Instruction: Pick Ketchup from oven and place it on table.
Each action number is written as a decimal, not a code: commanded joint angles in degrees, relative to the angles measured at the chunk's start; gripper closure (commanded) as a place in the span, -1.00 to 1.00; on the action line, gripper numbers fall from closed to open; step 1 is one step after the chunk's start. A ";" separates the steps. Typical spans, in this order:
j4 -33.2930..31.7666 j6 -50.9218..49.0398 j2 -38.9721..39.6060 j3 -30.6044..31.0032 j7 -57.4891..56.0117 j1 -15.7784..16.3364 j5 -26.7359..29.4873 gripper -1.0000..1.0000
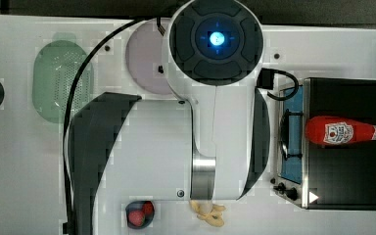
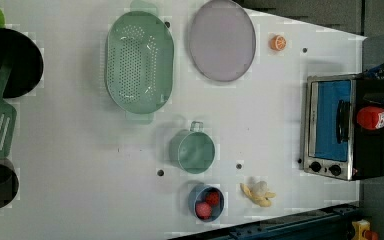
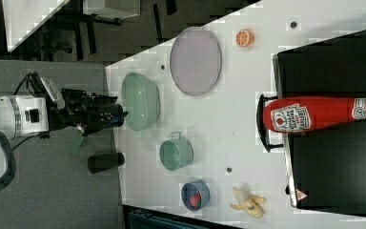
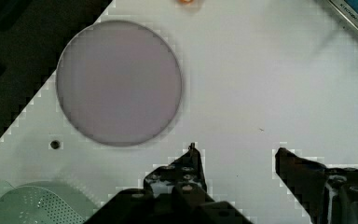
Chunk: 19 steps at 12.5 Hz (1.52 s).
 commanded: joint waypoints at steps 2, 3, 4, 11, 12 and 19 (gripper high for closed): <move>-11.35 -14.18 -21.16 -1.98 0.05 -2.25 -0.96 -0.71; -11.35 -14.13 -21.15 -2.02 0.05 -2.25 -0.96 -1.00; -11.34 -13.80 -21.06 -2.33 0.05 -2.28 -1.00 -1.00; -11.21 -6.01 -15.94 -12.31 0.05 -3.69 -1.17 -1.00; -11.17 -5.55 -14.28 -14.65 0.04 -3.85 -1.17 -1.00; -9.58 15.40 2.13 -30.59 0.05 -4.86 -1.24 -1.00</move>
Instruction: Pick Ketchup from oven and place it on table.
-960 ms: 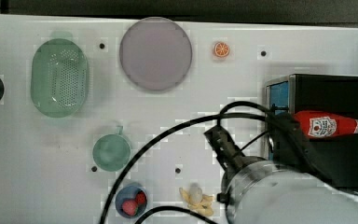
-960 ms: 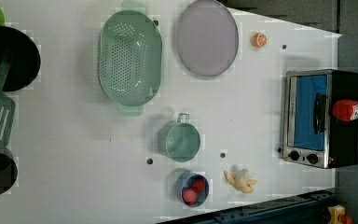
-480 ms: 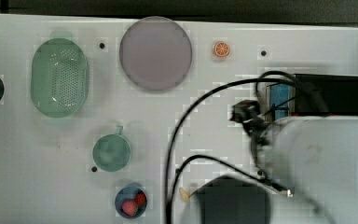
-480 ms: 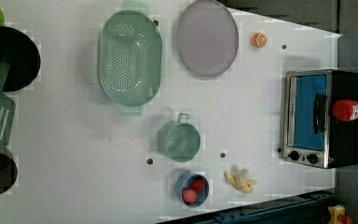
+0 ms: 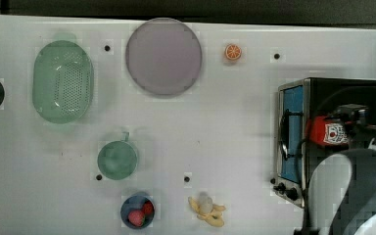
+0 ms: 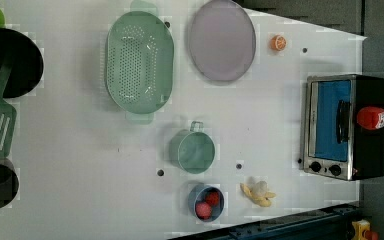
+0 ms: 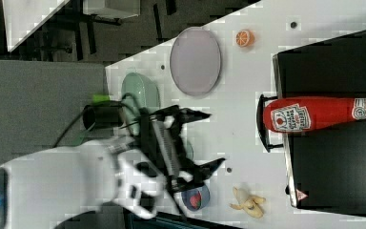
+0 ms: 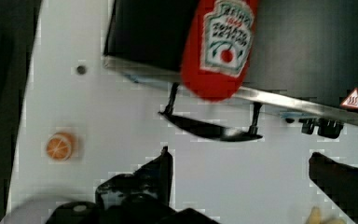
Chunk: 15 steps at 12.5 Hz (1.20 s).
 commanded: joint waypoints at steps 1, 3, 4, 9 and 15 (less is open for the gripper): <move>2.41 5.54 7.73 -4.50 -0.04 0.38 0.05 -1.00; 4.71 5.96 13.17 -5.83 0.14 -0.43 1.83 -1.00; 4.79 6.11 14.88 -5.95 0.14 -0.92 4.73 -1.00; 4.60 10.99 21.93 -5.95 0.13 -1.88 8.38 -1.00; 4.81 11.36 22.87 -5.68 0.10 -2.05 10.38 -0.24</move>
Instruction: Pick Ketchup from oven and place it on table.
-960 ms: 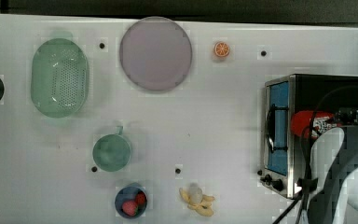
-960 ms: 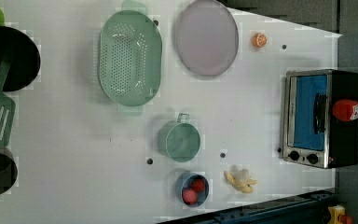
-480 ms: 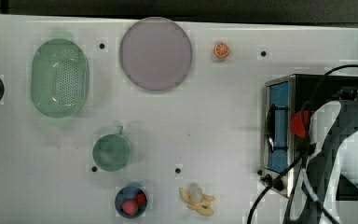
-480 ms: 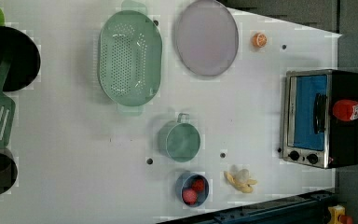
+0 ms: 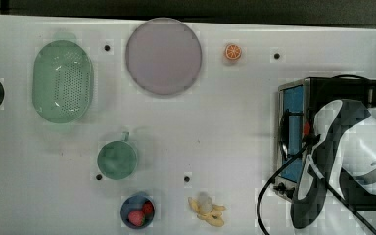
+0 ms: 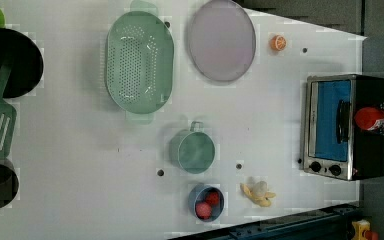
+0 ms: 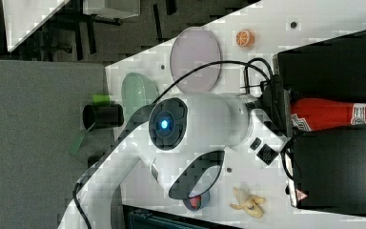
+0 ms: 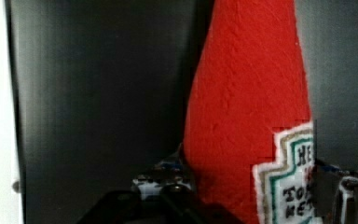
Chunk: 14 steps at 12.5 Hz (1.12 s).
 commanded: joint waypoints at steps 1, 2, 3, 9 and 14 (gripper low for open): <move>1.14 -0.65 -2.69 -0.25 0.05 0.52 -0.23 -0.24; 3.67 -1.32 -3.82 -0.24 -0.05 1.30 -0.68 -0.24; 6.12 -2.99 -5.09 -0.20 -0.09 2.08 -1.20 -0.24; 14.96 -25.99 -15.32 6.99 -0.08 12.42 -6.96 -0.24; 13.67 -26.64 -15.95 17.68 0.68 15.09 -6.96 -0.24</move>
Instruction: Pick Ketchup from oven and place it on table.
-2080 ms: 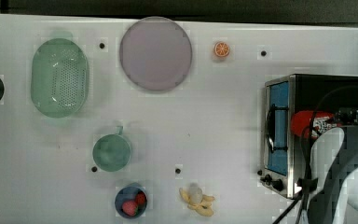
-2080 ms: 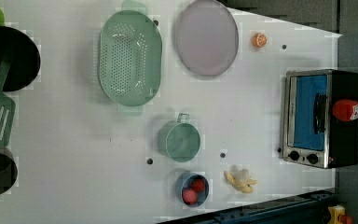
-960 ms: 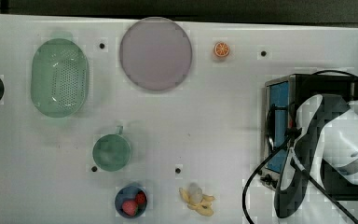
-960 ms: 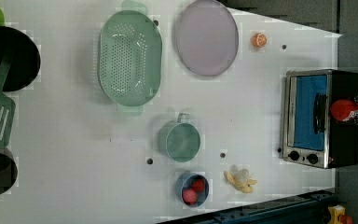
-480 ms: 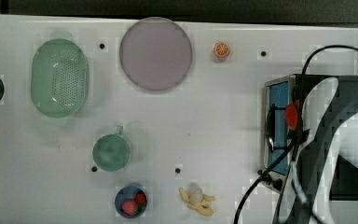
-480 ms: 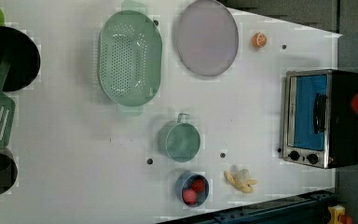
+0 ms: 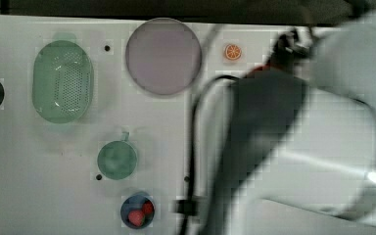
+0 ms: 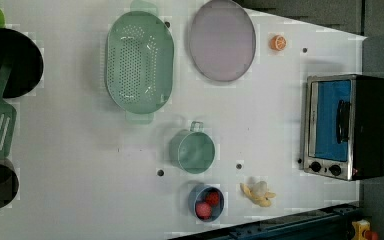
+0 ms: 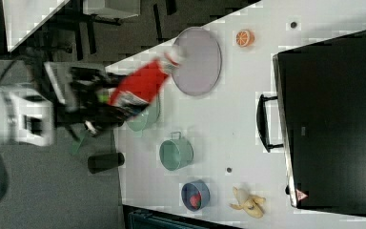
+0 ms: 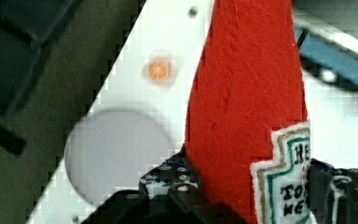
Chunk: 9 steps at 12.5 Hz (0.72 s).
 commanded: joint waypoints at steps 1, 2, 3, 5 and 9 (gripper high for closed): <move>-8.12 0.61 1.28 6.18 1.63 0.22 0.99 -0.24; -10.13 1.66 1.27 6.40 1.63 0.23 0.87 -0.24; -14.45 5.13 1.26 6.61 1.63 0.23 0.14 -0.24; -20.05 12.20 1.31 6.69 1.63 0.24 -1.34 -0.24; -36.70 26.71 3.22 6.77 1.64 0.34 -1.38 -0.24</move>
